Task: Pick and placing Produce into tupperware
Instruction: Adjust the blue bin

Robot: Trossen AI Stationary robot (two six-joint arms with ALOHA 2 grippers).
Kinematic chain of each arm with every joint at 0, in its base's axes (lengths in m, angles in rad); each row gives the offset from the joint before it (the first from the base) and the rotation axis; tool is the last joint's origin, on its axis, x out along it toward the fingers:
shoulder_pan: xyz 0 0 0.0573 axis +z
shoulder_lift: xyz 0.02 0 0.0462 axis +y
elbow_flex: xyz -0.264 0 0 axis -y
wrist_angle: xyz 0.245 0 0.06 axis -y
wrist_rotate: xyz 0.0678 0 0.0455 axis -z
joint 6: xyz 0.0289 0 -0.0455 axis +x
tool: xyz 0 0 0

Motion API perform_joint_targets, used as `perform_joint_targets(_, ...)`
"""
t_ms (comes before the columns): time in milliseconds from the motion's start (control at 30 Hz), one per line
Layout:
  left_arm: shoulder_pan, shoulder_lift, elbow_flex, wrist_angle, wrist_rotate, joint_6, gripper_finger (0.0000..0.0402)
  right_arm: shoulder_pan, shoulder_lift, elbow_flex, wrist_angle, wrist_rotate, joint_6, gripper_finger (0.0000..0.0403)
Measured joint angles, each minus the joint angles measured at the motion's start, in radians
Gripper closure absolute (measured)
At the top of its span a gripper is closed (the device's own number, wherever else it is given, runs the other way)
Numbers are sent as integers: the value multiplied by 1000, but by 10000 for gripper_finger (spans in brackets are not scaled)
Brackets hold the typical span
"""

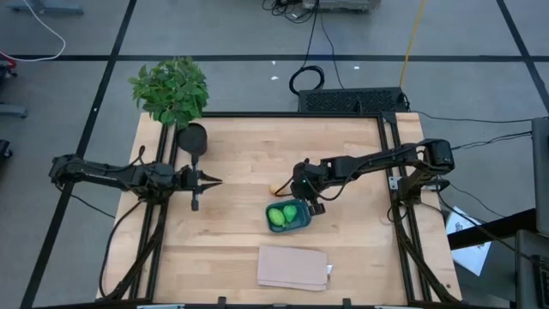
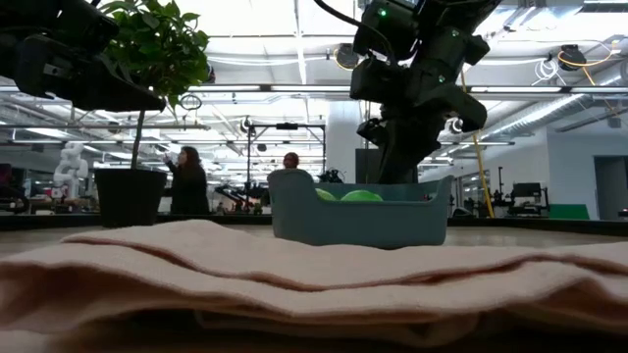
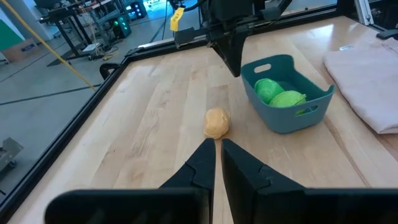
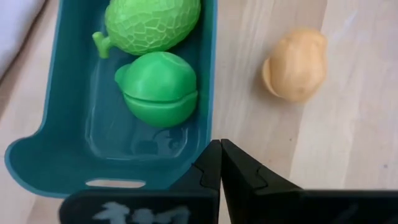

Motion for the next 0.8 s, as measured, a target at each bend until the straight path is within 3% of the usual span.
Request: perform_joint_targets(800, 0, 0, 0, 0, 0, 0, 371, 51, 0, 0, -7, 6, 77, 403)
